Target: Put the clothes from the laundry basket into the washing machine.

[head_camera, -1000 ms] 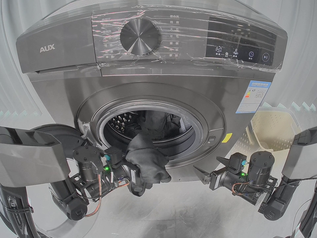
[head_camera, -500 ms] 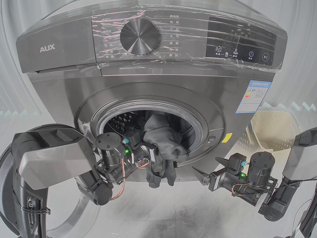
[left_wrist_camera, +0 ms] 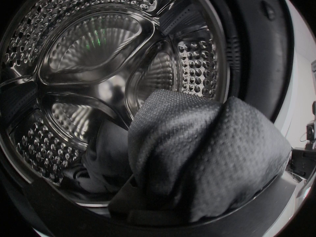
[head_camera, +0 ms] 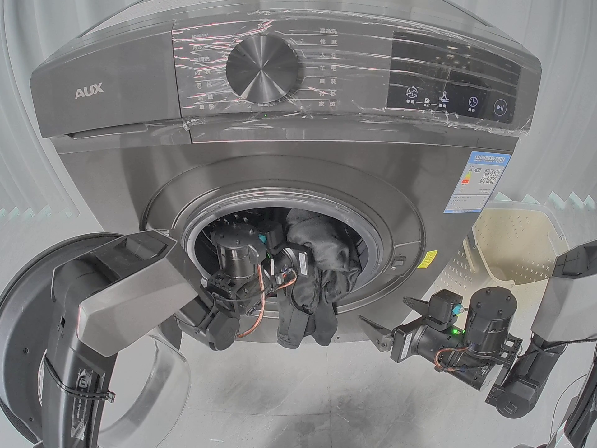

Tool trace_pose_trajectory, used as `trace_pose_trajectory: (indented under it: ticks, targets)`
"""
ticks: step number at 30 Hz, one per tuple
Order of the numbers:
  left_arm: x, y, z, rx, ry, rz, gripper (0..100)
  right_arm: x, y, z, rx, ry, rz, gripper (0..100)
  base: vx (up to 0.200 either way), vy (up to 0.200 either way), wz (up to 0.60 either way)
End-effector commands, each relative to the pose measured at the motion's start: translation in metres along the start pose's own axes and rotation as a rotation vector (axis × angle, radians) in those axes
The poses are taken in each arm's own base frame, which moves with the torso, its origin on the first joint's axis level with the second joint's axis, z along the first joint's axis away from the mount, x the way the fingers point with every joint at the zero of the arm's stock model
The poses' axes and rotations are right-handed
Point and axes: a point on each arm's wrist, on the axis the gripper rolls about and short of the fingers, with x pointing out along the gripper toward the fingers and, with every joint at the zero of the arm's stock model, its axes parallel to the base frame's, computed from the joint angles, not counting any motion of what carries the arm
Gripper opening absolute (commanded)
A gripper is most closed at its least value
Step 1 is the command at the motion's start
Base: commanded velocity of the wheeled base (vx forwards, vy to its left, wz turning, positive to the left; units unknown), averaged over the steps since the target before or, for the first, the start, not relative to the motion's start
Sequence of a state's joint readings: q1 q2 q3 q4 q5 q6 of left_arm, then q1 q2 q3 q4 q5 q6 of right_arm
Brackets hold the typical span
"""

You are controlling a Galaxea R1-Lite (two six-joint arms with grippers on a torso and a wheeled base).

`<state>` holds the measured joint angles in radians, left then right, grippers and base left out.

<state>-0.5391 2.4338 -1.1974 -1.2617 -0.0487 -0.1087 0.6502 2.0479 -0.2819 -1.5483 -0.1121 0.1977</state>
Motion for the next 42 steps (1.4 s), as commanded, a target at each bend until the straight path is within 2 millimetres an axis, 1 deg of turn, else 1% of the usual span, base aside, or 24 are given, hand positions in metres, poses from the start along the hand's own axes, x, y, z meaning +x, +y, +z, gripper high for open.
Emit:
trace_pose_trajectory:
  ticks: [1, 7, 10, 11, 12, 13, 16, 17, 19, 20, 21, 22, 27, 34, 35, 38, 42]
  targets:
    - [0.029, 0.018, -0.003, 0.005, -0.019, 0.040, 0, 0.000, 0.001, 0.000, -0.001, 0.001, 0.003, 100, 0.000, 0.000, 0.00]
    - [0.046, 0.025, -0.016, 0.005, -0.015, 0.051, 0, 0.000, 0.003, -0.001, -0.002, 0.003, 0.009, 100, 0.000, 0.000, 0.00]
    - [0.052, 0.027, -0.024, 0.003, -0.021, 0.060, 0, 0.000, 0.003, -0.001, -0.002, 0.003, 0.009, 100, 0.000, 0.000, 0.00]
    - [0.053, 0.027, -0.024, 0.003, -0.024, 0.059, 0, 0.000, 0.003, -0.001, -0.002, 0.004, 0.010, 100, 0.000, 0.000, 0.00]
    - [0.058, 0.030, -0.032, 0.004, -0.029, 0.076, 0, 0.000, 0.003, -0.001, -0.002, 0.004, 0.010, 100, 0.000, 0.000, 0.00]
    - [0.061, 0.031, -0.033, 0.004, -0.041, 0.085, 0, 0.000, 0.003, -0.001, -0.003, 0.005, 0.009, 100, 0.000, 0.000, 0.00]
    - [0.073, 0.045, -0.027, 0.011, -0.099, 0.167, 0, 0.000, 0.003, -0.001, -0.002, 0.003, 0.009, 100, 0.000, 0.000, 0.00]
    - [0.074, 0.046, -0.025, 0.011, -0.106, 0.174, 0, 0.000, 0.003, -0.001, -0.002, 0.003, 0.009, 100, 0.000, 0.000, 0.00]
    - [0.082, 0.056, -0.013, 0.010, -0.144, 0.242, 0, 0.000, 0.002, -0.001, -0.002, 0.001, 0.008, 100, 0.000, 0.000, 0.00]
    - [0.083, 0.058, -0.011, 0.010, -0.151, 0.249, 0, 0.000, 0.002, -0.001, -0.002, 0.003, 0.007, 100, 0.000, 0.000, 0.00]
    - [0.086, 0.063, -0.002, 0.010, -0.168, 0.275, 0, 0.000, 0.003, -0.001, -0.002, 0.003, 0.009, 100, 0.000, 0.000, 0.00]
    - [0.086, 0.064, 0.001, 0.008, -0.175, 0.280, 0, 0.000, 0.003, -0.001, -0.002, 0.003, 0.009, 100, 0.000, 0.000, 0.00]
    - [0.087, 0.065, 0.006, 0.005, -0.180, 0.286, 0, 0.000, 0.003, -0.002, -0.003, 0.006, 0.008, 100, 0.000, 0.000, 0.00]
    - [0.085, 0.064, -0.002, 0.005, -0.156, 0.288, 0, 0.000, 0.003, -0.002, -0.003, 0.006, 0.008, 100, 0.000, 0.000, 0.00]
    - [0.084, 0.065, -0.002, 0.005, -0.150, 0.291, 100, 0.000, 0.003, -0.002, -0.003, 0.006, 0.008, 100, 0.000, 0.000, 0.00]
    - [0.078, 0.061, -0.007, 0.005, -0.109, 0.289, 100, 0.000, 0.003, -0.002, -0.003, 0.006, 0.008, 100, 0.000, 0.000, 0.00]
    - [0.059, 0.054, -0.003, 0.005, -0.023, 0.276, 100, 0.000, 0.003, -0.002, -0.003, 0.005, 0.009, 100, 0.000, 0.000, 0.00]
